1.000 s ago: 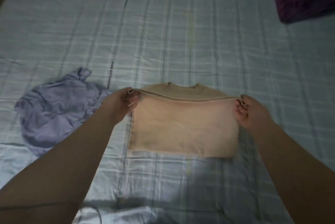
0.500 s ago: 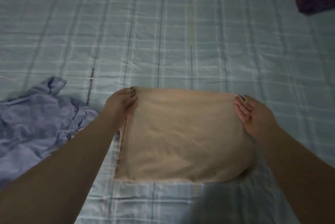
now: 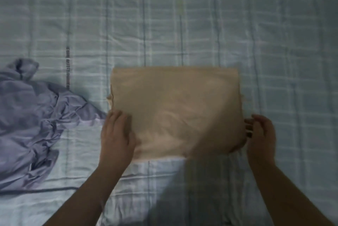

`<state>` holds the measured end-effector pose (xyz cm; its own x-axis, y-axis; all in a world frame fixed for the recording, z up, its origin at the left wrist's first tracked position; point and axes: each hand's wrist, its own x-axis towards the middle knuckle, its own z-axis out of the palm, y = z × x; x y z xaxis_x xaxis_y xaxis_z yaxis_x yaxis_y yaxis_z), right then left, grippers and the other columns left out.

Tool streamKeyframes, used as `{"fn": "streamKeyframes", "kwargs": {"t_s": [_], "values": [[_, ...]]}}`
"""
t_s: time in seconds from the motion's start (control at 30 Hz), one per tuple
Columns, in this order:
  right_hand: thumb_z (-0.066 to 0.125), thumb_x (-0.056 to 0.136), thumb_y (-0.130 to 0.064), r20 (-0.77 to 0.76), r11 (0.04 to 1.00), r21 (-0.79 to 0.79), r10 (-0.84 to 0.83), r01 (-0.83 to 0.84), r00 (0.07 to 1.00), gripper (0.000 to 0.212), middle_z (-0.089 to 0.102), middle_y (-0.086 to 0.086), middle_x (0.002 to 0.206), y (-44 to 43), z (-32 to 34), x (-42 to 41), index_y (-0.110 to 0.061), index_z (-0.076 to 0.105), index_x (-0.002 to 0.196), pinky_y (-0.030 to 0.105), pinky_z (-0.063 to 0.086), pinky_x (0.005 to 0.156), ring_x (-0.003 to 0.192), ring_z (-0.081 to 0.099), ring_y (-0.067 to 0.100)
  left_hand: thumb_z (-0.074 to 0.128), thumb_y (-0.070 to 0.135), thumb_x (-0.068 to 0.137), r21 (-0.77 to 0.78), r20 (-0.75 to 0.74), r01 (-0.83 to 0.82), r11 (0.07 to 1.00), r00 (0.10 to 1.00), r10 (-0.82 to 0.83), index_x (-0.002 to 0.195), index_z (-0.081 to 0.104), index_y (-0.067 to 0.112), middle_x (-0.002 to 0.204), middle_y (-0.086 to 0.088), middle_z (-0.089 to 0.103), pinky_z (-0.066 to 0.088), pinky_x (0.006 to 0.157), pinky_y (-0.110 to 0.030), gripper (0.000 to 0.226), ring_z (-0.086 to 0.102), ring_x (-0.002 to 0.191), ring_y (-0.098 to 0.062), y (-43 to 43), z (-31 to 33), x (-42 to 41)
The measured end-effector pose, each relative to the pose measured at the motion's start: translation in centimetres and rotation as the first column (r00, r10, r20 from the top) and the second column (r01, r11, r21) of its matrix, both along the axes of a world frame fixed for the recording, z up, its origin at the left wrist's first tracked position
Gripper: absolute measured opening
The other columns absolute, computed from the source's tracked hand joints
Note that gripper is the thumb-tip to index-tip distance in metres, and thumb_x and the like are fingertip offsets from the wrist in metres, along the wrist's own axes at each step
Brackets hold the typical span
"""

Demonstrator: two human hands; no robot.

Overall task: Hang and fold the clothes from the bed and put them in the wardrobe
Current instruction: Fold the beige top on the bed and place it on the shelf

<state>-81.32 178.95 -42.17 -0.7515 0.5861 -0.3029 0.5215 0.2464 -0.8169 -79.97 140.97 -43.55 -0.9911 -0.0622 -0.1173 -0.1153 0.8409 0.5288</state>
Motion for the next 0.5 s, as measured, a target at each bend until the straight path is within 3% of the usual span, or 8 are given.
{"fn": "streamKeyframes", "kwargs": {"t_s": [0.13,0.2,0.27,0.33,0.4,0.43,0.5], "values": [[0.054,0.095,-0.02,0.201,0.955,-0.112,0.292,-0.274,0.935,0.012,0.066,-0.007,0.083,0.2,1.1,4.5,-0.027,0.063,0.094,0.029,0.048,0.067,0.076,0.06,0.008,0.064,0.015,0.081,0.079,0.149,-0.244,0.967,0.962,0.23,0.133,0.052,0.004,0.128,-0.021,0.053,0.045,0.098,-0.052,0.054,0.054,0.114,-0.038,-1.8,-0.9,4.8],[0.06,0.093,-0.008,0.238,0.939,-0.159,0.335,-0.304,0.912,0.016,0.067,-0.009,0.083,0.1,1.1,5.1,-0.024,0.062,0.095,0.024,0.048,0.068,0.074,0.061,-0.001,0.07,0.009,0.084,0.214,0.294,-0.458,0.863,0.873,0.39,0.136,0.046,0.014,0.128,-0.016,0.053,0.055,0.082,-0.048,0.057,0.062,0.1,-0.03,-2.1,-1.0,5.6],[0.06,0.09,-0.001,0.252,0.937,-0.179,0.337,-0.299,0.907,0.024,0.07,-0.01,0.084,-0.3,1.1,5.1,-0.024,0.065,0.093,0.016,0.049,0.068,0.073,0.061,-0.007,0.072,0.016,0.086,0.254,0.411,-0.577,0.776,0.791,0.453,0.129,0.048,0.023,0.114,-0.007,0.063,0.053,0.07,-0.037,0.05,0.066,0.091,-0.024,-2.6,-1.1,5.8],[0.058,0.091,0.0,0.241,0.944,-0.202,0.307,-0.262,0.921,0.027,0.068,-0.014,0.07,-0.5,1.0,5.1,-0.025,0.067,0.082,0.015,0.046,0.062,0.065,0.058,-0.005,0.069,0.036,0.088,0.22,0.449,-0.565,0.795,0.782,0.432,0.109,0.06,0.021,0.093,0.0,0.071,0.047,0.062,-0.031,0.027,0.068,0.082,-0.02,-3.1,-1.0,5.7],[0.054,0.094,-0.001,0.214,0.951,-0.256,0.229,-0.172,0.95,0.018,0.061,-0.004,0.068,-0.3,0.8,5.2,-0.009,0.065,0.083,0.03,0.041,0.061,0.067,0.052,0.011,0.062,0.049,0.09,0.19,0.449,-0.538,0.821,0.792,0.414,0.091,0.064,0.02,0.081,0.005,0.07,0.045,0.059,-0.031,0.029,0.066,0.075,-0.015,-3.4,-0.6,5.6],[0.052,0.096,-0.003,0.214,0.954,-0.276,0.178,-0.116,0.961,0.014,0.058,0.005,0.074,-0.2,0.8,5.3,-0.002,0.062,0.087,0.034,0.038,0.062,0.07,0.049,0.018,0.062,0.049,0.091,0.185,0.453,-0.537,0.823,0.79,0.414,0.087,0.063,0.02,0.079,0.005,0.07,0.044,0.059,-0.031,0.029,0.065,0.074,-0.014,-3.5,-0.4,5.7],[0.051,0.099,-0.009,0.227,0.97,-0.223,0.145,-0.093,0.963,0.017,0.051,0.006,0.073,0.3,0.8,6.0,-0.006,0.057,0.083,0.034,0.034,0.061,0.069,0.044,0.019,0.065,0.043,0.092,0.177,0.46,-0.524,0.833,0.793,0.401,0.085,0.063,0.021,0.079,0.006,0.068,0.043,0.059,-0.03,0.024,0.063,0.075,-0.012,-3.5,0.1,6.3]]}}
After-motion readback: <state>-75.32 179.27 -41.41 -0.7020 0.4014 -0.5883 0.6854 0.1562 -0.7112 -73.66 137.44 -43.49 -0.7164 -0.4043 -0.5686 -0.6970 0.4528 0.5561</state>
